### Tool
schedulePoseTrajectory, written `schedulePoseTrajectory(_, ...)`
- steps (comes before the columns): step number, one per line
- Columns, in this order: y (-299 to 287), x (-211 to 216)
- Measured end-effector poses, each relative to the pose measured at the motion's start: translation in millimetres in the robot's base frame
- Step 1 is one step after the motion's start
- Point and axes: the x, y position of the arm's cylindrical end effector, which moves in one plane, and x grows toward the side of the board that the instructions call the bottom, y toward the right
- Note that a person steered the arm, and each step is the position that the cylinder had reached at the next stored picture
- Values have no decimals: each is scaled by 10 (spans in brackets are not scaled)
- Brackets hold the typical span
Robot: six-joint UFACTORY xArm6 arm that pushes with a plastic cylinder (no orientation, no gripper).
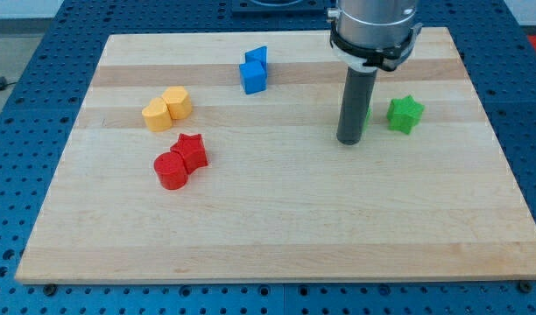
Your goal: Push green circle into left side of green star
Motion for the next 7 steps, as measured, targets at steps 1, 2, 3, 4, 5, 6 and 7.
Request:
schedulePoseTrajectory(1, 39, -96)
schedulePoseTrajectory(2, 75, -88)
schedulePoseTrajectory(3, -302, -8)
schedulePoseTrajectory(4, -579, -193)
schedulePoseTrajectory(5, -464, -431)
schedulePoseTrajectory(6, -292, -700)
schedulePoseTrajectory(7, -248, -695)
